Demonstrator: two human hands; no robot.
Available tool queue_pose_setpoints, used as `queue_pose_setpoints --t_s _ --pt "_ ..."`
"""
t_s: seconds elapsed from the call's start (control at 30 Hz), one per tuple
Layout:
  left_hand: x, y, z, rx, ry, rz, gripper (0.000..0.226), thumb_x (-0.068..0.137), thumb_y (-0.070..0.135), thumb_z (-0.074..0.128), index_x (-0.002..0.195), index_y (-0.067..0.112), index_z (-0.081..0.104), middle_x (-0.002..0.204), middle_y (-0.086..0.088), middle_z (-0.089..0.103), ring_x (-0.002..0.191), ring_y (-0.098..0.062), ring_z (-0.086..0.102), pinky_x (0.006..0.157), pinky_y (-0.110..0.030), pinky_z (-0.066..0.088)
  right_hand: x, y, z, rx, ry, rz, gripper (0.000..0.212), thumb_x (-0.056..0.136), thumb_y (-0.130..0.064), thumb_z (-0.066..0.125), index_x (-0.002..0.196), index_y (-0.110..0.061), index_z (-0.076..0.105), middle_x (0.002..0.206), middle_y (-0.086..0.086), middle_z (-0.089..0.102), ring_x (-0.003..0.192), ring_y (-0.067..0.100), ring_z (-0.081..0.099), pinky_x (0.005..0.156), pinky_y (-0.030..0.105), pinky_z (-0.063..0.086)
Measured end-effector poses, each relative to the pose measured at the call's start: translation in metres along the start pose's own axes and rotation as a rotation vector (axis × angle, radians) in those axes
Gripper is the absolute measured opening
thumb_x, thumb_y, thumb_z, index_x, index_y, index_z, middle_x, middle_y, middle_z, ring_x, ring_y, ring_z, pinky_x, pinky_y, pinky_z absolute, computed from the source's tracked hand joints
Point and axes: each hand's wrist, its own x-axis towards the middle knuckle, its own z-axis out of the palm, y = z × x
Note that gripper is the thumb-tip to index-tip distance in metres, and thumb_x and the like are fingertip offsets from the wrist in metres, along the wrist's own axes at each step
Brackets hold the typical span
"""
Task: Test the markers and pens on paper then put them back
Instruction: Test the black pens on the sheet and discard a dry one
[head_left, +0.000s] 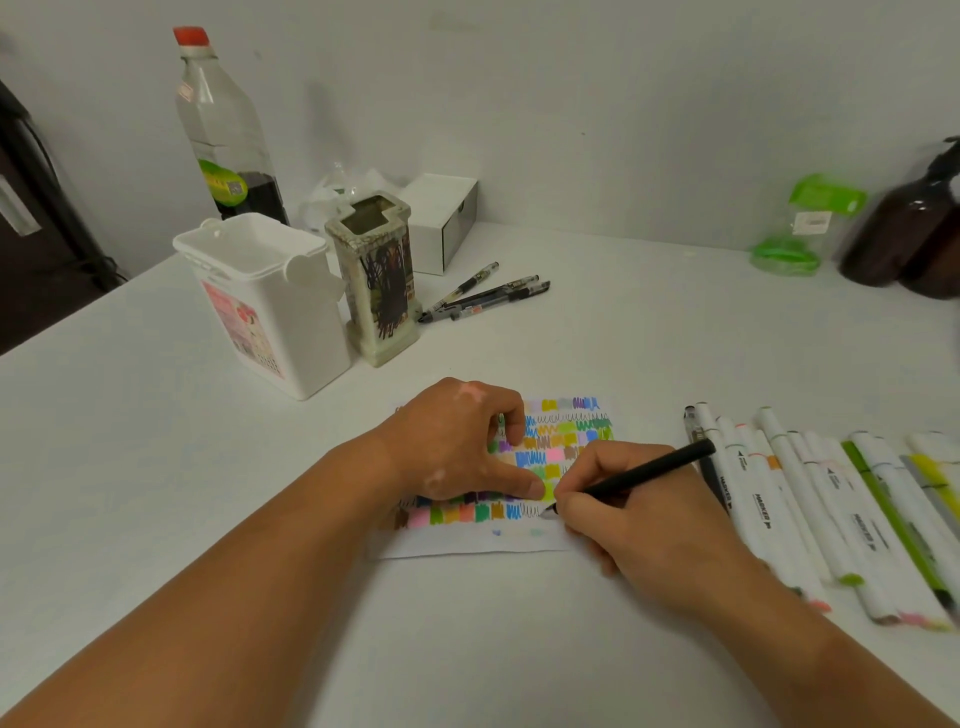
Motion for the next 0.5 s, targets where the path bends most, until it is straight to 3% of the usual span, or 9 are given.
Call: queue_pose_setpoints --t_s 0.5 --pt "-0.0003 0.0005 -0.0003 -0.003 -0.005 -0.012 0.049 0.064 0.071 0.077 0.090 0.035 0.058 0.077 0.020 0.053 0.067 -0.006 0.052 0.055 -0.019 0.036 0.0013 0.0016 -0.0017 0.004 0.035 0.037 0.015 0.084 -0.015 0.070 0.072 -0.025 0.068 0.056 0.002 0.066 0.041 0.012 0.058 0.044 0.020 0.048"
